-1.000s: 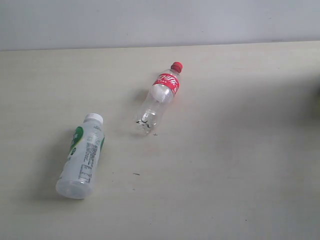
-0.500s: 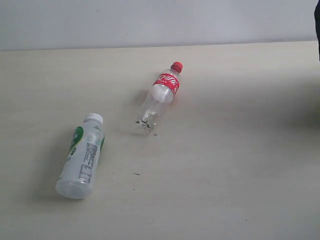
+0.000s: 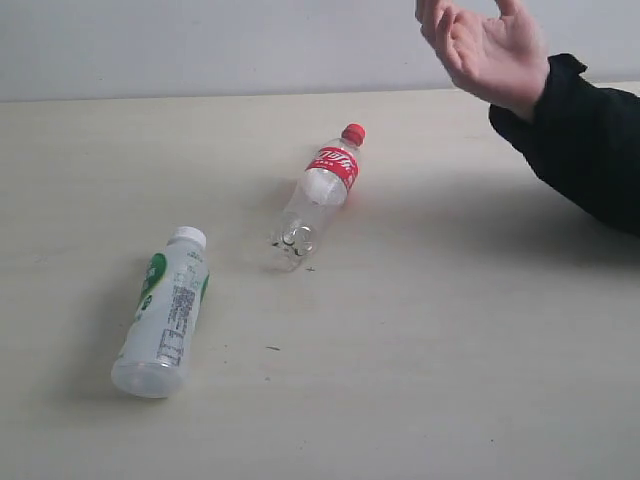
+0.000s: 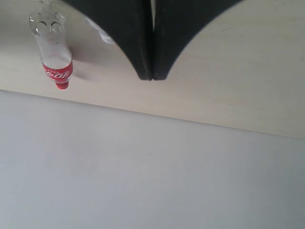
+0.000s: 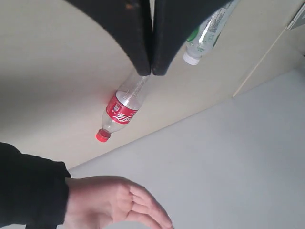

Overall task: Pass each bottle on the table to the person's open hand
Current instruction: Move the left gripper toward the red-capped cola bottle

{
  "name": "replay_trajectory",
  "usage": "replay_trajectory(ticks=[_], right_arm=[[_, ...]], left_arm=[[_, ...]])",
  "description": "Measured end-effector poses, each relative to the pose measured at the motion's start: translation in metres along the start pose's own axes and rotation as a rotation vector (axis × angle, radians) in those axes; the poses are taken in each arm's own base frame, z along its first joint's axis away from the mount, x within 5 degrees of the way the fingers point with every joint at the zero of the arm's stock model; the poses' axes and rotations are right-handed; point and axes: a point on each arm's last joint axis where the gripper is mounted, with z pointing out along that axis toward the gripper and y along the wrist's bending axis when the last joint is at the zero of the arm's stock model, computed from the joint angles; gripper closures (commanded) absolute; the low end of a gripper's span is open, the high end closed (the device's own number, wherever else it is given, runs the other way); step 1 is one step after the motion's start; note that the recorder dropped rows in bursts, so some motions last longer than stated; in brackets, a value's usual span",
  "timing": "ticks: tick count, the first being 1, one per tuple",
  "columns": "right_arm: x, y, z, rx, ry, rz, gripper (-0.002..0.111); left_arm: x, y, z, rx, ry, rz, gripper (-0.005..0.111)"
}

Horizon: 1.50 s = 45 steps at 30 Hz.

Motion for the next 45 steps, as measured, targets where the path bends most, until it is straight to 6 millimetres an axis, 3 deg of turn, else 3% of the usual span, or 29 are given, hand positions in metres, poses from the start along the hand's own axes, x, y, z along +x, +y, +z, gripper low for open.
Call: replay_trajectory(ticks=[8,13,18,24,28,33,37,41,45], right_arm=[[0.0,0.0,0.0,0.0,0.0,0.0,0.107],[0.0,0.0,0.0,0.0,0.0,0.002,0.107],[0.0,0.0,0.0,0.0,0.0,0.002,0.107],[0.0,0.0,0.0,0.0,0.0,0.002,0.107],[0.0,0.0,0.0,-0.001,0.0,0.004,0.107],[0.0,0.0,0.0,-0.001,0.0,0.004,0.107],[0.0,0.0,0.0,-0.001,0.0,0.004,0.107],[0.0,0.0,0.0,-0.001,0.0,0.004,0.107],[0.0,0.0,0.0,-0.001,0.0,0.004,0.107]], left_arm=[[-0.001,0.0,0.0,0.004,-0.009,-0.011,0.107],[-0.005,-0.003,0.0,0.036,-0.052,-0.314,0.107],[-0.011,-0.004,-0.001,0.071,-0.11,-0.402,0.107],[-0.038,-0.012,-0.009,0.223,-0.391,-0.408,0.107],[-0.078,-0.022,-0.008,0.252,-0.481,-0.35,0.107],[-0.139,-0.038,0.028,0.181,-0.459,-0.1,0.107],[-0.183,-0.05,0.073,0.093,-0.375,0.298,0.107],[-0.2,-0.053,0.122,0.021,-0.214,0.699,0.107],[-0.204,-0.051,0.166,0.006,0.022,0.809,0.107]])
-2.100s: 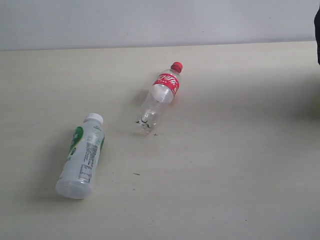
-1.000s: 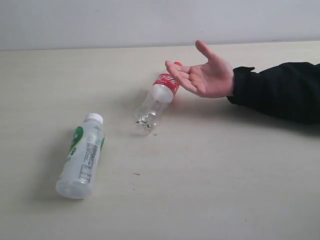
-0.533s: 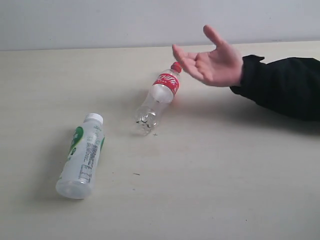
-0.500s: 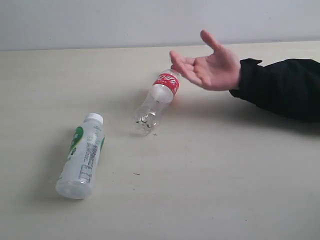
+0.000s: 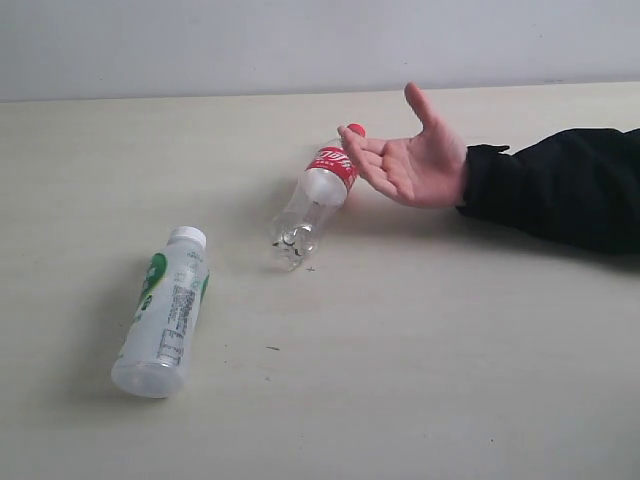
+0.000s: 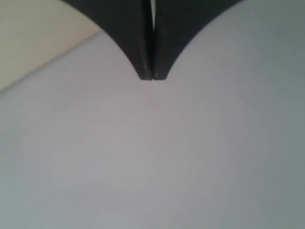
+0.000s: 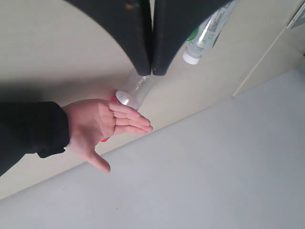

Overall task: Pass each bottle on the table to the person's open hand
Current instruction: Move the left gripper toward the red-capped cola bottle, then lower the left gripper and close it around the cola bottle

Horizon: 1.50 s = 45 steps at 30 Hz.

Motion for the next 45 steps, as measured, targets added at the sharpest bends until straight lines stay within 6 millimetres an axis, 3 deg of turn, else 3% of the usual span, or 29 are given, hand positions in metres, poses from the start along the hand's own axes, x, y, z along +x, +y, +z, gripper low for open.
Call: replay_trajectory(ticks=[3,9,12,14,18,20,25,30,41,45], right_arm=[[0.0,0.0,0.0,0.0,0.0,0.0,0.107],[0.0,0.0,0.0,0.0,0.0,0.0,0.107],[0.0,0.0,0.0,0.0,0.0,0.0,0.107],[0.0,0.0,0.0,0.0,0.0,0.0,0.107],[0.0,0.0,0.0,0.0,0.0,0.0,0.107],[0.0,0.0,0.0,0.0,0.0,0.0,0.107],[0.0,0.0,0.0,0.0,0.0,0.0,0.107],[0.0,0.0,0.0,0.0,0.0,0.0,0.107],[0.0,0.0,0.0,0.0,0.0,0.0,0.107],[0.0,0.0,0.0,0.0,0.0,0.0,0.107]], left_arm=[[-0.004,0.008,0.031,0.064,0.199,-0.016,0.107],[0.02,0.013,0.079,0.134,0.757,-0.059,0.105],[0.03,0.006,0.095,0.169,0.924,-0.139,0.095],[0.035,-0.009,0.105,0.252,0.968,-0.2,0.08],[0.037,-0.057,0.123,0.453,1.002,-0.266,0.035],[0.037,-0.083,0.132,0.518,0.998,-0.259,0.024],[0.035,-0.152,0.15,0.623,0.963,-0.207,0.023],[0.039,-0.205,0.164,0.685,0.985,-0.171,0.023],[0.024,-0.253,0.176,0.714,0.859,-0.155,0.023],[0.028,-0.263,0.182,0.715,0.869,-0.164,0.023]])
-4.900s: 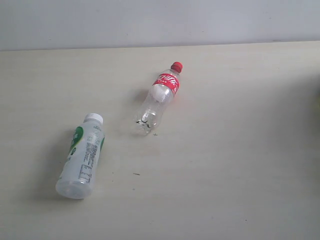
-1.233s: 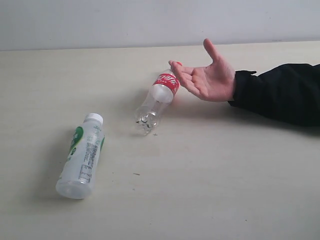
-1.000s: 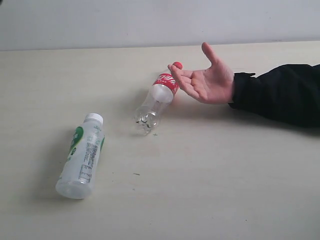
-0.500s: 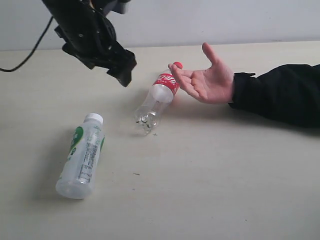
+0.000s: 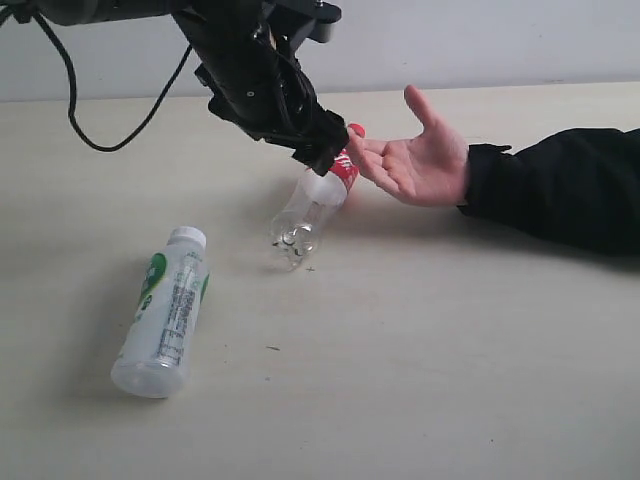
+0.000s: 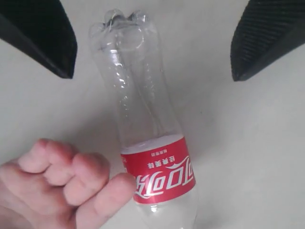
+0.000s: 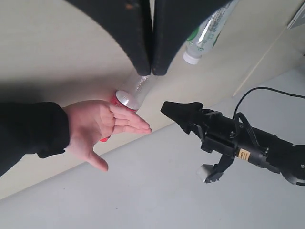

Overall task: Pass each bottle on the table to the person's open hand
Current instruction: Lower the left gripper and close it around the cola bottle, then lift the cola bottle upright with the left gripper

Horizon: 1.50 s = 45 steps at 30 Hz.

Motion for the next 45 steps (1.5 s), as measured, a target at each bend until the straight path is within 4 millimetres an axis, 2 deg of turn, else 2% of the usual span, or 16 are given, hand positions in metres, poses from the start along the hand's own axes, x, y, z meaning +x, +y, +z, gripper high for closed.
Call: replay_trajectory(ticks=[8,17,34,39,45], right_arm=[[0.0,0.0,0.0,0.0,0.0,0.0,0.107],[0.0,0.0,0.0,0.0,0.0,0.0,0.107],[0.0,0.0,0.0,0.0,0.0,0.0,0.107],[0.0,0.0,0.0,0.0,0.0,0.0,0.107],[0.0,0.0,0.0,0.0,0.0,0.0,0.107]], left_arm=[[0.005,-0.001,0.044,0.003,0.048,-0.032,0.023],[0.007,-0.001,0.076,0.004,0.086,-0.048,0.023],[0.016,-0.002,0.108,0.005,0.114,-0.07,0.024],[0.016,-0.002,0.11,0.004,0.116,-0.072,0.037],[0.016,-0.002,0.11,0.004,0.116,-0.076,0.067]])
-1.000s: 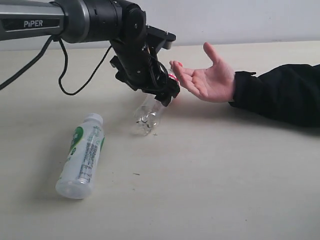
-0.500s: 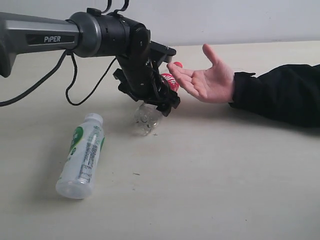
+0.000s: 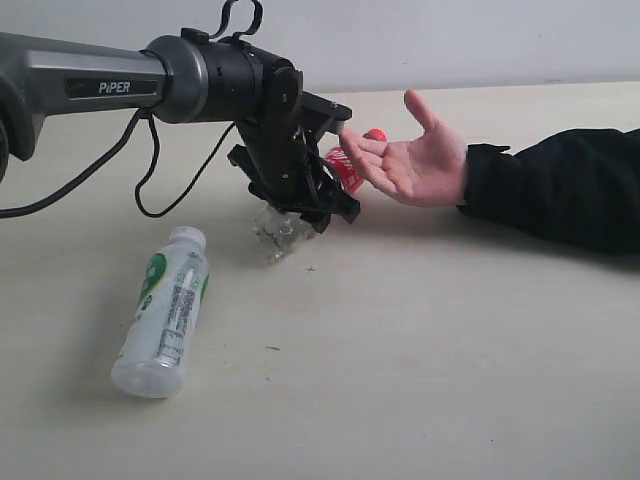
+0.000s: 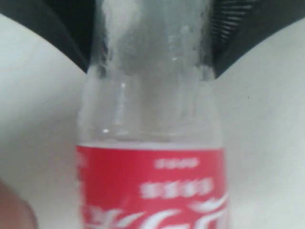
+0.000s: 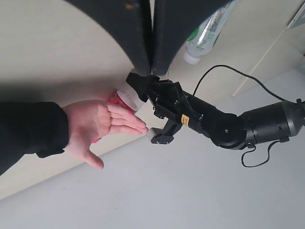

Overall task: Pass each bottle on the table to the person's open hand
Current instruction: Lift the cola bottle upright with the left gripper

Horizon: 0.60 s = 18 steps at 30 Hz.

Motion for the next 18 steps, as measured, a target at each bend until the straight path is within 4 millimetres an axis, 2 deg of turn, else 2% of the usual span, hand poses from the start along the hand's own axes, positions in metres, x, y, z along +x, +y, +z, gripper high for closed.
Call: replay_trajectory(ticks=[7,18], right_arm=[[0.0,0.0,0.0,0.0,0.0,0.0,0.107],[0.0,0.0,0.0,0.0,0.0,0.0,0.107]], left_arm=[[-0.0003,0.0002,0.0,-0.002,-0.004,0.002,0.107],[-0.0016,0.0031,-0.0032,-0.034,-0.013,0.03,0.107]])
